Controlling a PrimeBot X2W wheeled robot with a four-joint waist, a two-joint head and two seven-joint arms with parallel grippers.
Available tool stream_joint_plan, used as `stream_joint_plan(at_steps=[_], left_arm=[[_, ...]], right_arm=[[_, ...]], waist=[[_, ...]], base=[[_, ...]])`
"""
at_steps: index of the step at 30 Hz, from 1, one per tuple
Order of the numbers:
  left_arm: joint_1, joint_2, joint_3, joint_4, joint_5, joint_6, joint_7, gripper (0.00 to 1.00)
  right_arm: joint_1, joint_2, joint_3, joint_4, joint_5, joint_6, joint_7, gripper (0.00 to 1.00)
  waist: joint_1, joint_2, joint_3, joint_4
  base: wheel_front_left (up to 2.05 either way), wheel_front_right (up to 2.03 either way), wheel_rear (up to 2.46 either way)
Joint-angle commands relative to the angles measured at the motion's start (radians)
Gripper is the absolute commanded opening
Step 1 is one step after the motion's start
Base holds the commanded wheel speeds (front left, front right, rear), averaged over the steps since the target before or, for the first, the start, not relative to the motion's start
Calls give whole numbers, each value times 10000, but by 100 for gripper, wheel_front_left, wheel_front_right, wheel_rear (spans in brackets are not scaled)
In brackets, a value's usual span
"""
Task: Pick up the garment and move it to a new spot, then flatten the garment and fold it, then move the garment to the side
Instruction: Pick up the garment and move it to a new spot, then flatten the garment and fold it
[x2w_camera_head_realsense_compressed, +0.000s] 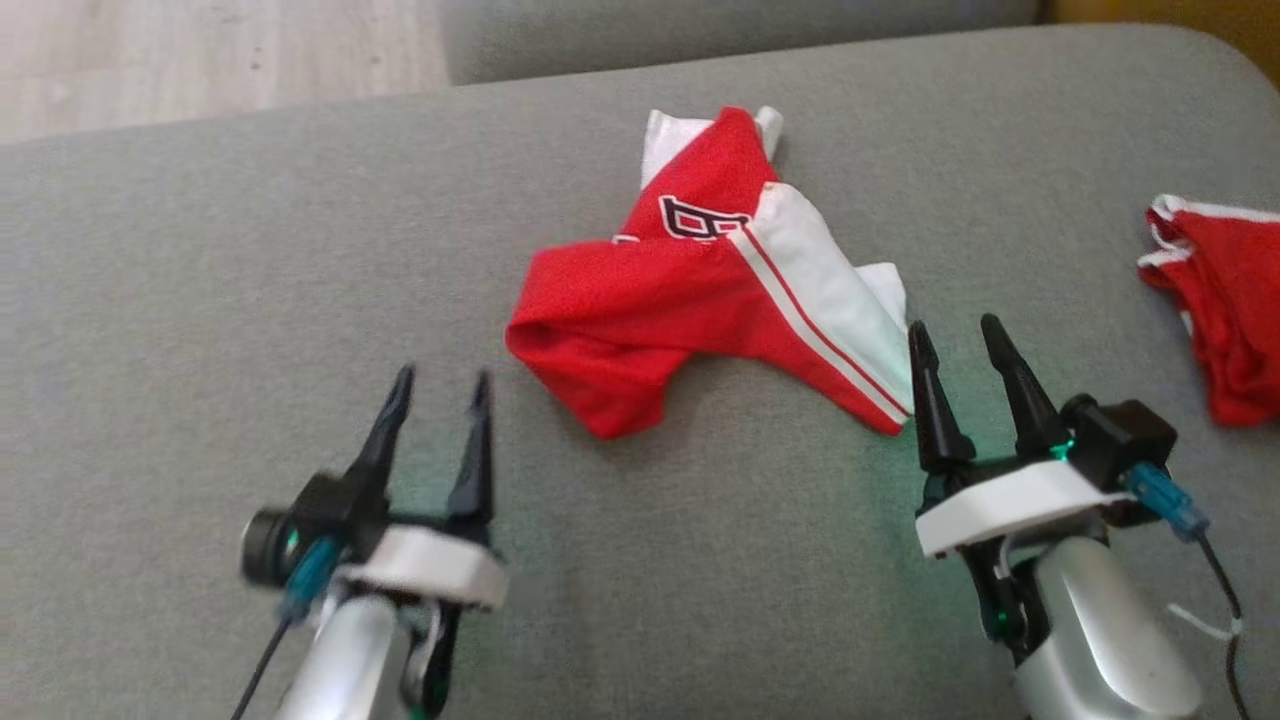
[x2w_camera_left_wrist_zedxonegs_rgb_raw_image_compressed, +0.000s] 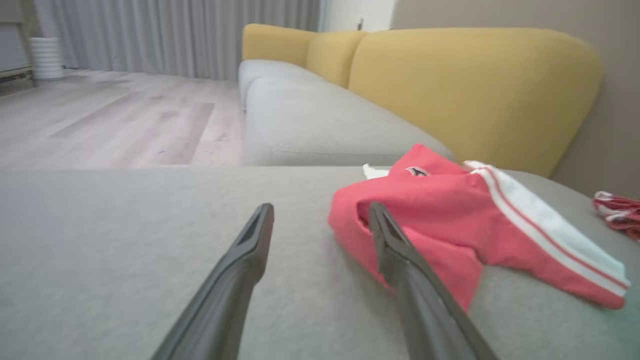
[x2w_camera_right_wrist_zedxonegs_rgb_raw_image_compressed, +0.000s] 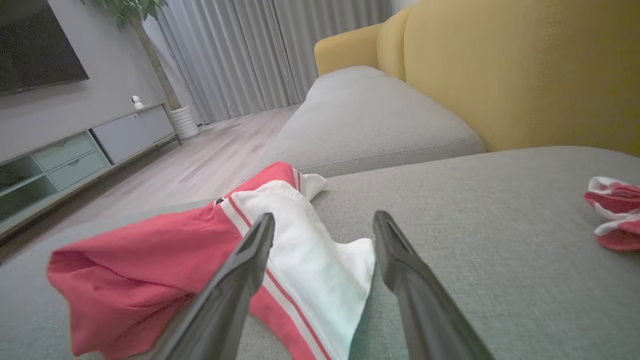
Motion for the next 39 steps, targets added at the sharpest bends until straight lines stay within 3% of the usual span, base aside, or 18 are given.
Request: stream_joint_plan(at_steps=[1, 8, 13, 24, 33, 39], left_arm=[[84, 154, 653, -527, 168, 76, -51, 100], [1898, 125, 1979, -1446, 549, 10, -51, 100], [2661, 102, 2290, -1836, 675, -125, -51, 100], [2540, 97, 1854, -2066, 387, -12, -51, 100], [1977, 96, 1008, -2000, 107, 110, -51, 100], [1676, 96, 607, -1952, -65, 220, -51, 100]], right_arm=[[110, 90, 136, -227, 20, -9, -108, 100], [525, 91, -63, -38, 7, -9, -108, 100], [839, 91, -321, 186, -74, -9, -108, 100], [401, 91, -761, 648, -250, -9, -108, 100], [-2230, 69, -2271, 2637, -1357, -9, 426, 100], [-3103, 44, -3121, 4102, -2443, -9, 1011, 100]], waist=[[1, 0, -191, 229], [1, 0, -593, 552], [1, 0, -878, 716], [1, 0, -560, 966], [1, 0, 390, 1486], [1, 0, 848, 1897]], base=[[0, 0, 0], [0, 0, 0], [0, 0, 0], [0, 0, 0], [0, 0, 0], [0, 0, 0]])
